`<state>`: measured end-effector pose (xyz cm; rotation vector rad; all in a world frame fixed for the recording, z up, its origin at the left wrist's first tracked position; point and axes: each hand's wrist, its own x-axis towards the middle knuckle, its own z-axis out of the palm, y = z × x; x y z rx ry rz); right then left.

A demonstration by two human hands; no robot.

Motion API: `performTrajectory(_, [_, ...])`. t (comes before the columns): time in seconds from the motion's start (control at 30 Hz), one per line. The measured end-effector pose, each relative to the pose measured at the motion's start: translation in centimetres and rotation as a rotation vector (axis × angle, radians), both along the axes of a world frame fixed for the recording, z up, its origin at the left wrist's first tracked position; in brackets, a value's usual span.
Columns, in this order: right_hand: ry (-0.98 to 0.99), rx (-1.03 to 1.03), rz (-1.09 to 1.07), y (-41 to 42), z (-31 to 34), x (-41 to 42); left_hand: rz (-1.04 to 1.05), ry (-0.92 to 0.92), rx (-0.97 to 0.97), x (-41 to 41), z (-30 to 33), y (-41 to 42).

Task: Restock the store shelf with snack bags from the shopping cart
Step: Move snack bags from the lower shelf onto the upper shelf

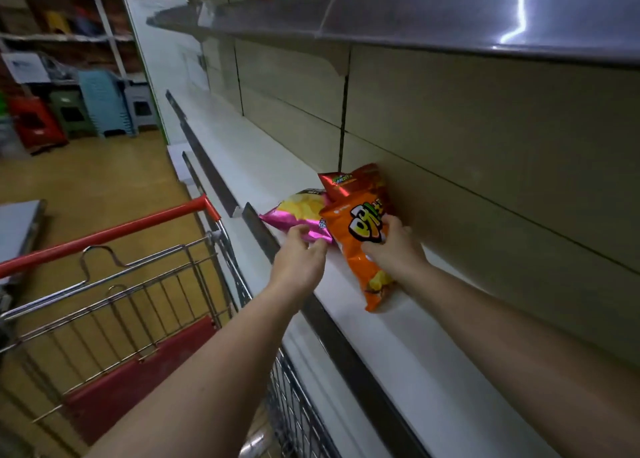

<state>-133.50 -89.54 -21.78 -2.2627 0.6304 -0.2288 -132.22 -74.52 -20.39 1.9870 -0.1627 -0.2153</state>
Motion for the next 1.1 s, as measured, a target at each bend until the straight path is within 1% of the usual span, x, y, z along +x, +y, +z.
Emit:
performTrajectory(0.1, [0.035,-0.026,-0.028,-0.5,-1.9,1.6,-0.008,0.028,0.002,2.5,-1.1,-1.1])
performTrajectory(0.17, [0.061,-0.044,-0.041,-0.8,-3.1,2.3,-0.018,0.069,-0.036,3.9,-1.5,-1.8])
performTrajectory(0.33, [0.023,-0.060,-0.074,-1.1,-4.4,3.9,-0.097,0.210,-0.208,6.3,-1.4,-3.5])
performTrajectory(0.43, [0.035,-0.115,-0.094,-1.1,-4.7,4.4,-0.124,0.290,-0.355,6.8,-1.2,-4.0])
performTrajectory(0.47, [0.035,-0.139,-0.102,-1.3,-4.6,4.3,-0.131,0.309,-0.377,6.9,-1.3,-4.1])
performTrajectory(0.57, [-0.042,-0.155,-0.138,-2.3,-3.8,3.7,-0.201,0.306,-0.378,6.6,-1.2,-4.0])
performTrajectory(0.63, [-0.115,-0.116,-0.159,-2.9,-3.2,2.9,-0.249,0.319,-0.382,6.3,-0.9,-3.8])
performTrajectory(0.7, [-0.233,-0.012,-0.178,-3.2,-2.1,2.2,-0.272,0.309,-0.358,6.0,-0.8,-3.6])
performTrajectory(0.77, [-0.342,0.194,-0.207,-3.2,-0.9,1.8,-0.285,0.297,-0.297,5.8,-0.6,-3.2])
performTrajectory(0.83, [-0.358,0.539,-0.196,-2.8,0.5,1.6,-0.300,0.266,-0.251,5.9,-0.6,-2.6])
performTrajectory(0.9, [-0.350,0.900,-0.101,-2.4,1.3,1.3,-0.349,0.259,-0.271,5.9,-0.3,-1.7])
performTrajectory(0.93, [-0.338,1.003,-0.051,-2.0,1.6,1.2,-0.379,0.278,-0.295,6.2,-0.3,-1.3])
performTrajectory(1.0, [-0.294,1.097,0.031,-1.3,1.9,1.2,-0.441,0.303,-0.324,6.4,-0.1,-0.5])
performTrajectory(1.1, [-0.234,1.137,0.104,0.0,1.7,1.7,-0.460,0.299,-0.302,6.8,-0.4,0.9])
